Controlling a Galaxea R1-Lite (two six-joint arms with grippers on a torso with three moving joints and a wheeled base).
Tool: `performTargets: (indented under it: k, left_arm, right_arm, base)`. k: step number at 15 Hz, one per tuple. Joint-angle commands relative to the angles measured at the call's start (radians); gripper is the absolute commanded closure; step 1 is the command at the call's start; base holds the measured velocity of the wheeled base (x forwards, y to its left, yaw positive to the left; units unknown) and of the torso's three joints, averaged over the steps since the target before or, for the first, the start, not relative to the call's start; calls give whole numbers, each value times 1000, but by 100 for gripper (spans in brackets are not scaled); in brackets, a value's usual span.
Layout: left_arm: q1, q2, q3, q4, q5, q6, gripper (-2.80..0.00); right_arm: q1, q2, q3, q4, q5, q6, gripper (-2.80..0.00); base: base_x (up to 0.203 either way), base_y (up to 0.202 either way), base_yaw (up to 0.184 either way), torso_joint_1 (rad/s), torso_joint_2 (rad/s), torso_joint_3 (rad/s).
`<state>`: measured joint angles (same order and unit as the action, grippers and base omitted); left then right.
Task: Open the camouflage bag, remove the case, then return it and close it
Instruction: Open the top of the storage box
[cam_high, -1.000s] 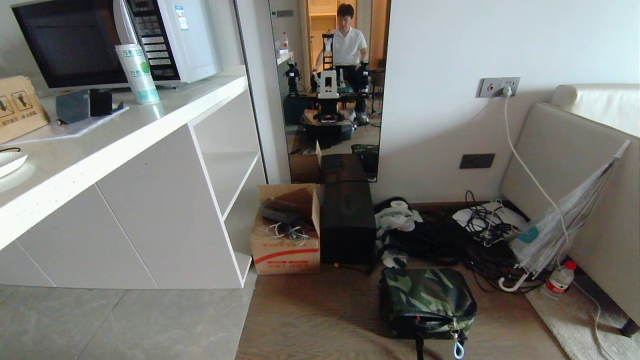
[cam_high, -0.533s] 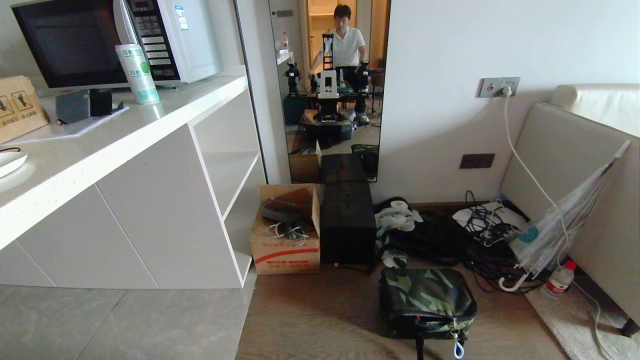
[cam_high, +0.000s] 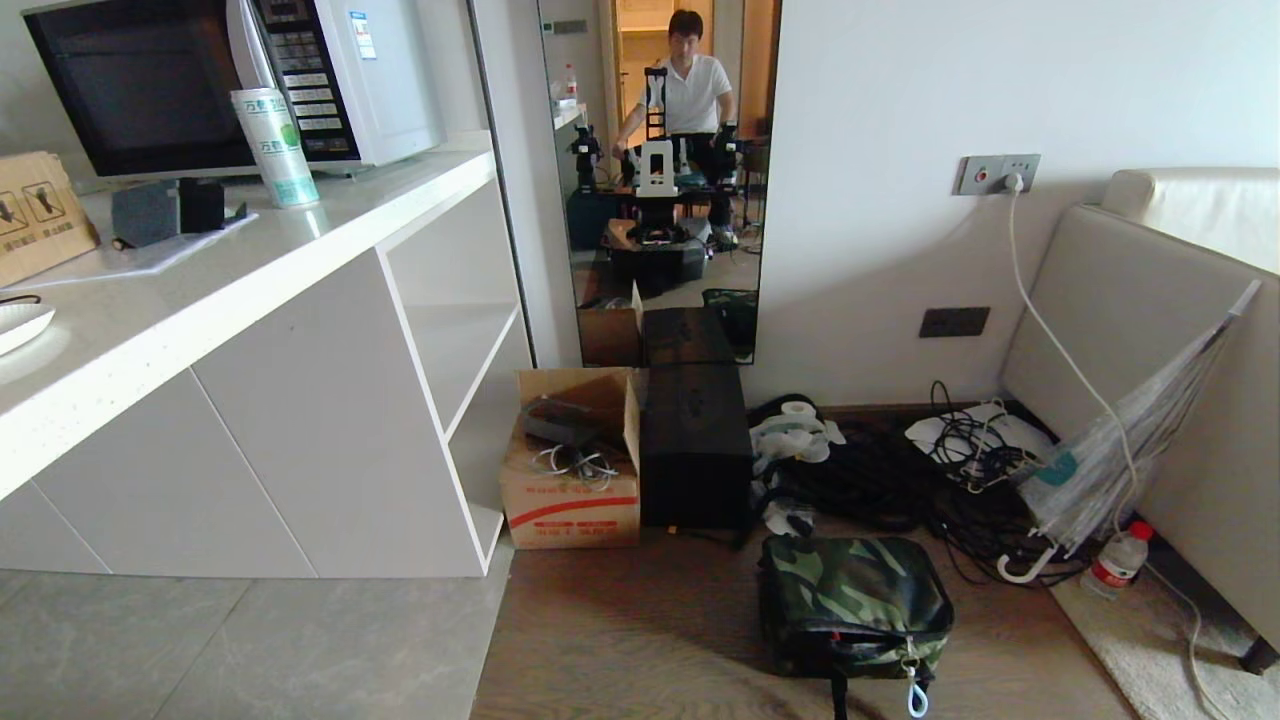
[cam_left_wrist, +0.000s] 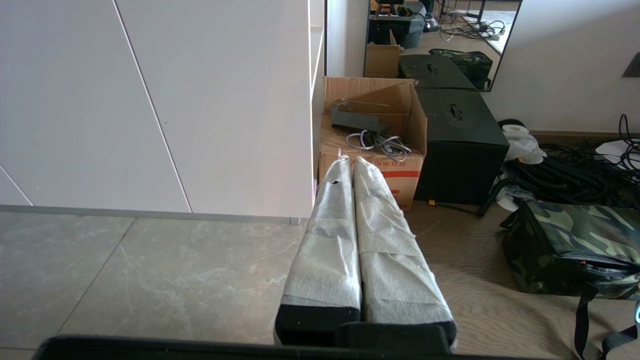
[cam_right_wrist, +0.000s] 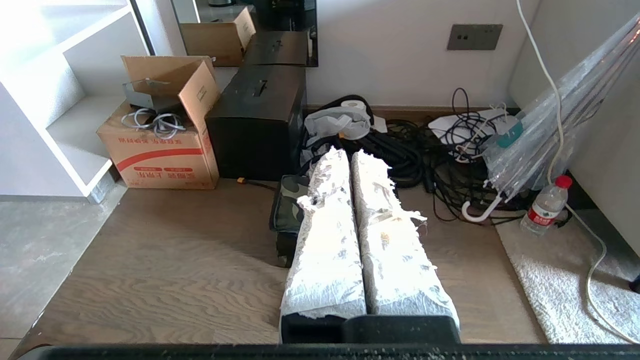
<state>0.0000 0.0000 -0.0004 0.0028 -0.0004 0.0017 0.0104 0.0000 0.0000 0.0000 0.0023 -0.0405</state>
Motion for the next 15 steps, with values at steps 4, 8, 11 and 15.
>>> performTargets:
  k: [4, 8, 11, 15]
  left_arm:
    - [0, 2, 0, -1, -1, 1, 0]
    - [0, 2, 0, 0, 0, 1, 0]
    - [0, 2, 0, 0, -1, 1, 0]
    - [0, 2, 0, 0, -1, 1, 0]
  right_arm:
    - [0, 1, 0, 0, 1, -1, 0]
    - [0, 0, 0, -1, 1, -1, 0]
    - [0, 2, 0, 0, 1, -1, 0]
    - [0, 1, 0, 0, 1, -1, 0]
  base:
    - [0, 0, 0, 1, 1, -54]
    - [0, 0, 0, 2, 4, -181]
    - [0, 0, 0, 2, 1, -197]
    - [0, 0, 0, 2, 2, -194]
